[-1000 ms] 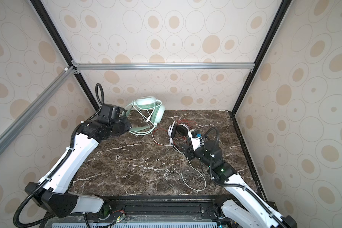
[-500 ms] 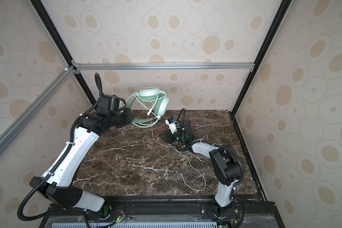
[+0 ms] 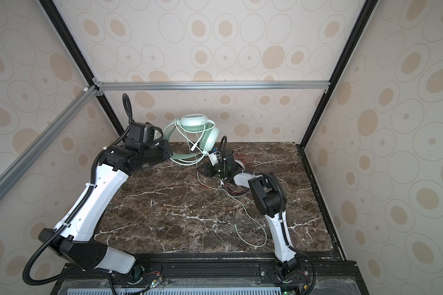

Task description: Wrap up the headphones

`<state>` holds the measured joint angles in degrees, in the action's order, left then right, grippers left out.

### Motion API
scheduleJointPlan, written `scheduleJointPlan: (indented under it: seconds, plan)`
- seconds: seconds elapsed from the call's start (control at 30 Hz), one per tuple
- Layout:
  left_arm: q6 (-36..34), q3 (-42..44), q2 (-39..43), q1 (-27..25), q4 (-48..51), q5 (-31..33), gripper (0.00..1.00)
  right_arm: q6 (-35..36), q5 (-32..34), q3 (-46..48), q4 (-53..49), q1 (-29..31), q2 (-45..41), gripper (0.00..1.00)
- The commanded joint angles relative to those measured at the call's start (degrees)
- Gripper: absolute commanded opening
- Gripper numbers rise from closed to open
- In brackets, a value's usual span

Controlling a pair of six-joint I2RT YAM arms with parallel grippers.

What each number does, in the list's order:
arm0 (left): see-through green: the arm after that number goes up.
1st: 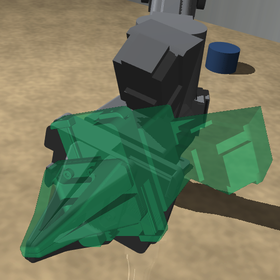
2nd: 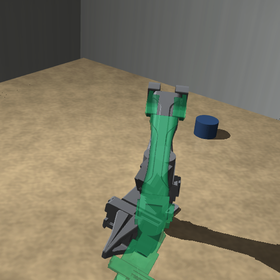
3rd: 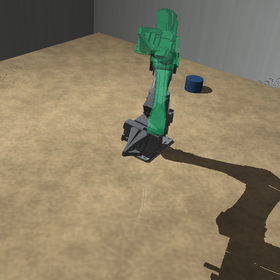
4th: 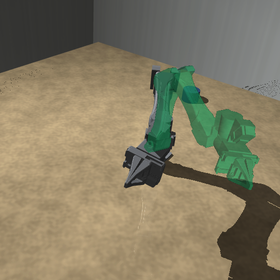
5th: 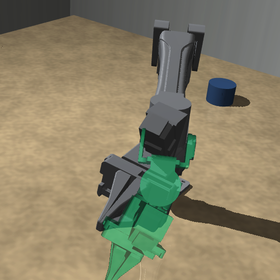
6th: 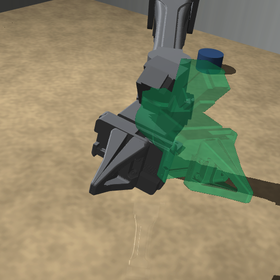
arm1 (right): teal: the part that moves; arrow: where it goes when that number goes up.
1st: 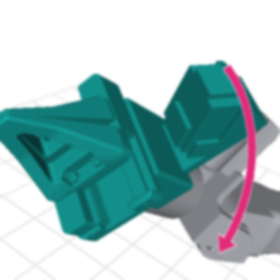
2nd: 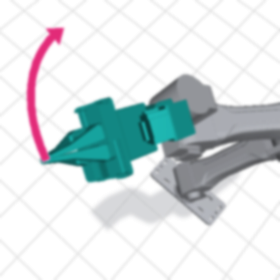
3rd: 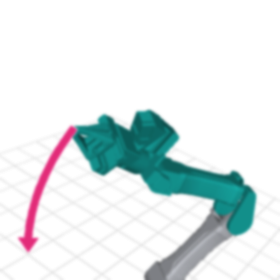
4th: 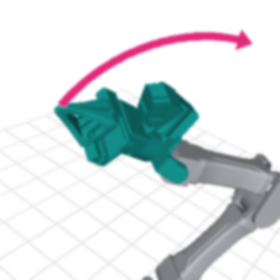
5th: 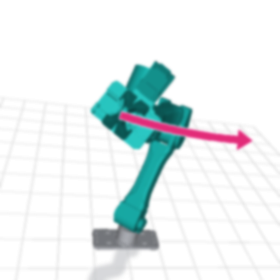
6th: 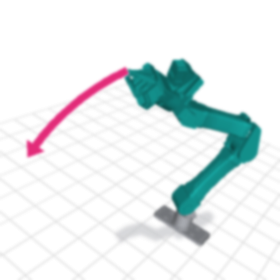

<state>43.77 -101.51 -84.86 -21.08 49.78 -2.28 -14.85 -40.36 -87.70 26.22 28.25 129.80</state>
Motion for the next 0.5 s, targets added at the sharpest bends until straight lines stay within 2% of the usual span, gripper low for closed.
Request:
scheduleJointPlan:
  seconds: [0.0, 0.13, 0.23, 0.4, 0.47]
  plan:
    - [0.1, -4.5, 0.0, 0.9, -5.8, -0.5, 0.0, -1.6, -2.8, -3.3, -0.4, 1.4, 2.5, 0.53]
    - [0.2, -4.5, -0.1, 2.1, -6.9, -0.8, 0.0, -1.3, -2.7, -3.3, 0.0, 2.5, 3.8, 0.52]
    - [0.3, -4.0, 0.4, 4.1, -8.0, -1.7, 0.0, -3.0, -2.9, -2.1, 2.6, 2.6, 4.2, 0.48]
    - [0.6, -2.9, 1.0, 7.7, -9.4, -4.6, 0.0, -4.7, -3.5, 4.1, 6.9, 2.7, 1.3, 0.29]
    - [0.9, -2.6, 1.0, 8.7, -10.1, -6.0, 0.0, -4.8, -3.8, 6.5, 7.6, 3.0, -0.2, 0.25]
